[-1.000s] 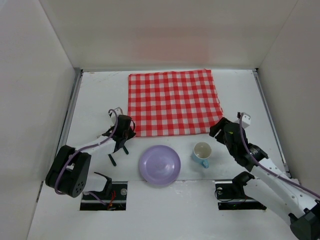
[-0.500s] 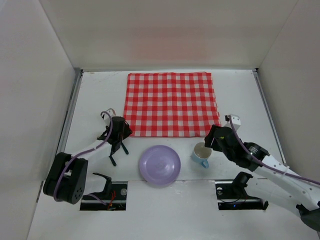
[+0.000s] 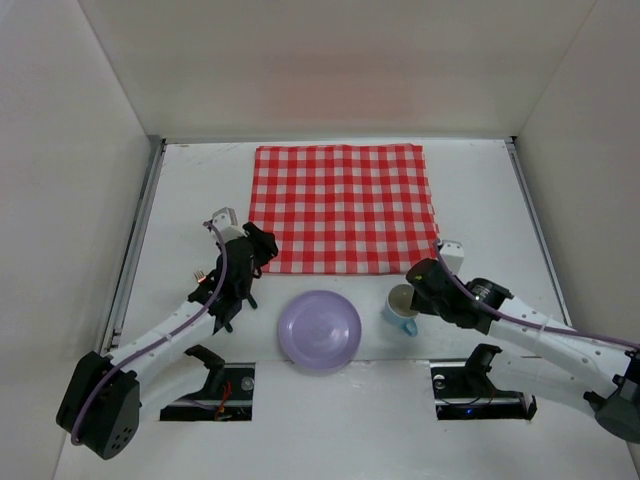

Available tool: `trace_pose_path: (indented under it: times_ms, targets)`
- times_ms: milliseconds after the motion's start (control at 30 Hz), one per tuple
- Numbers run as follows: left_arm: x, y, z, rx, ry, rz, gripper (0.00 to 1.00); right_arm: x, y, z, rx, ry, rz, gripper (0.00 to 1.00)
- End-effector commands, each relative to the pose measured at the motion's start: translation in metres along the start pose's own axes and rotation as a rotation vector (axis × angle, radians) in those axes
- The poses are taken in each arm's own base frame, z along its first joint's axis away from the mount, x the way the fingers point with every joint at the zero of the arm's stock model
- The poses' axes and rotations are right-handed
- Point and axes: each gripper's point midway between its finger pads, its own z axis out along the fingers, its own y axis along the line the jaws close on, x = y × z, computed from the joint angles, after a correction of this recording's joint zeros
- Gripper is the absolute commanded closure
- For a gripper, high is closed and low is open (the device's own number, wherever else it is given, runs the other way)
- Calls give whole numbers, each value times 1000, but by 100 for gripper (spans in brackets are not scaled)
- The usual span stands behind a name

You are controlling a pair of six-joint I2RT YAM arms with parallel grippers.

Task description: Set the dinner table for one person

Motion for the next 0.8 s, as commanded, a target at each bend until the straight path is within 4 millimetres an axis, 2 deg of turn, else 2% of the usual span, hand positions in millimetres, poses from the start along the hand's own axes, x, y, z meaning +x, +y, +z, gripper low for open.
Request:
trace_pose_path:
  times_ms: [0, 233, 400, 600, 767]
  targets:
    - [-7, -4, 4, 12, -55, 6, 54, 2, 16, 3, -64, 13, 40, 60]
    - [8, -10, 9, 38, -40, 14, 54, 8, 21, 18, -97, 32, 68, 76]
    - [10, -14, 10, 63, -51, 4, 54, -10, 20, 10, -99, -5, 81, 89]
    - [17, -8, 12, 62, -45, 7, 54, -62, 33, -24, -154, -105, 107, 91]
    - [19, -3, 12, 55, -46, 4, 53, -135, 47, -32, -160, -229, 137, 91]
